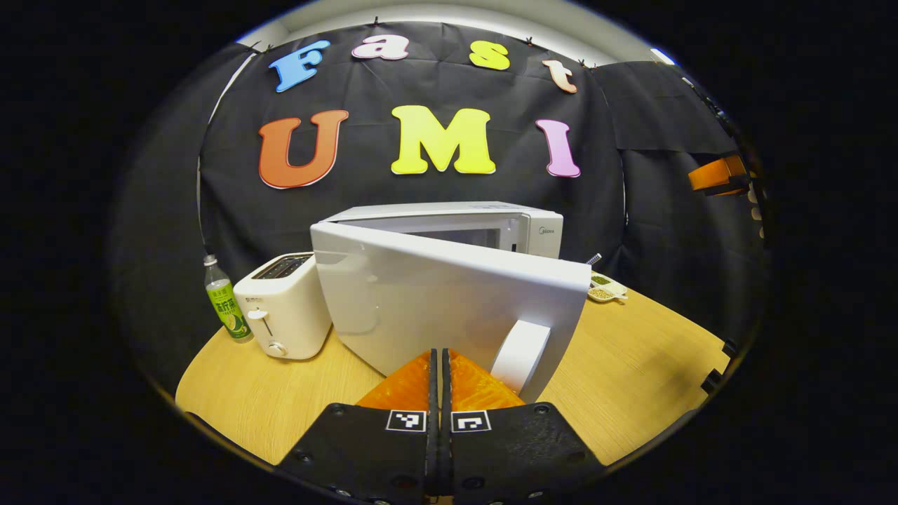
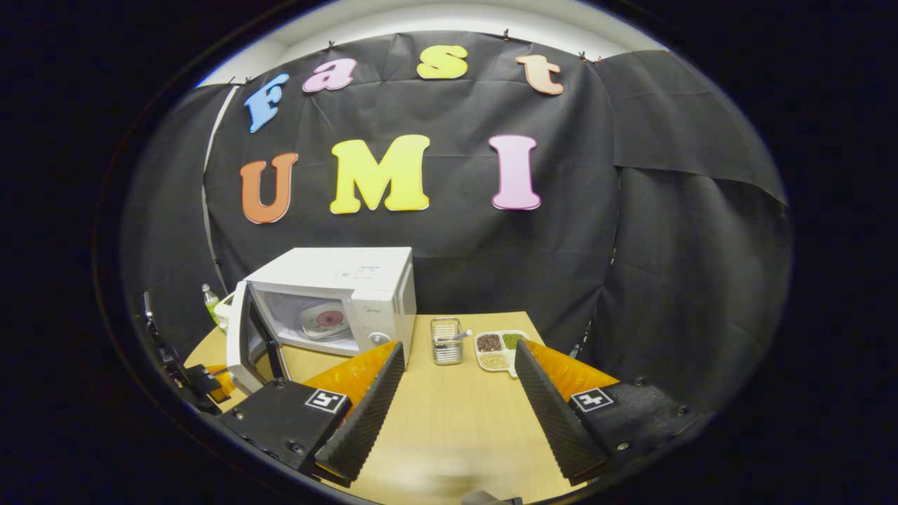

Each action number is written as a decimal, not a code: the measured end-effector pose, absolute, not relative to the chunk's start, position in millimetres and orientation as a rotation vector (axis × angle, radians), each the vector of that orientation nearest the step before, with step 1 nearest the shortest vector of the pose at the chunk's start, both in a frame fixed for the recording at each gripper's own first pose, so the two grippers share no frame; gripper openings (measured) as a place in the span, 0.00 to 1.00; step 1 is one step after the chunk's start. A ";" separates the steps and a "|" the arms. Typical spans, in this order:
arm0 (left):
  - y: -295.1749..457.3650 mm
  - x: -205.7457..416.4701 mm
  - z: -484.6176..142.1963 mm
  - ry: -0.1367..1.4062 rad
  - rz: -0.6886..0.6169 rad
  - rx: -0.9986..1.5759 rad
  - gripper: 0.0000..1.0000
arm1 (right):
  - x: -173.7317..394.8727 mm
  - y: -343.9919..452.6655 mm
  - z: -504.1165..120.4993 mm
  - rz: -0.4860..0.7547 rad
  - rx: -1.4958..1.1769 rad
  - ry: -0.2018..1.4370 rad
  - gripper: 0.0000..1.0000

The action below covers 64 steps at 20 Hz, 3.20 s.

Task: Open the microwave oven with the left hand, put the food in, and close the microwave oven.

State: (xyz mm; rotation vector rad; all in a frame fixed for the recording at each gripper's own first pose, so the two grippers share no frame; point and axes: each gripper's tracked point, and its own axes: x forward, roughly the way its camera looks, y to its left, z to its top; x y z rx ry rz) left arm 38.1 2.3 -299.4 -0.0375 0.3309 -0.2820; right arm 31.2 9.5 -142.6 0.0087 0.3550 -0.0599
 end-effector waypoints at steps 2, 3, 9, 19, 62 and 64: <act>-13.3 50.0 -297.0 0.321 -0.298 -0.044 0.00 | 32.6 2.4 -142.0 -0.067 0.010 0.355 0.92; -20.6 56.3 -295.5 0.317 -0.306 -0.048 0.00 | 32.5 -0.8 -143.1 -0.071 0.007 0.358 0.92; -58.5 102.8 -287.6 0.293 -0.345 -0.065 0.00 | 35.5 -13.1 -143.5 -0.088 0.019 0.370 0.92; -102.2 176.0 -294.8 0.282 -0.359 -0.080 0.00 | 42.7 -32.6 -142.8 -0.126 0.049 0.387 0.92; 78.6 2.9 -105.7 0.189 -0.005 -0.052 0.96 | 32.8 119.9 -69.6 0.089 0.025 0.177 1.00; 90.3 4.9 -85.9 0.135 0.015 -0.031 0.96 | 30.6 122.7 -61.4 0.084 0.029 0.158 0.92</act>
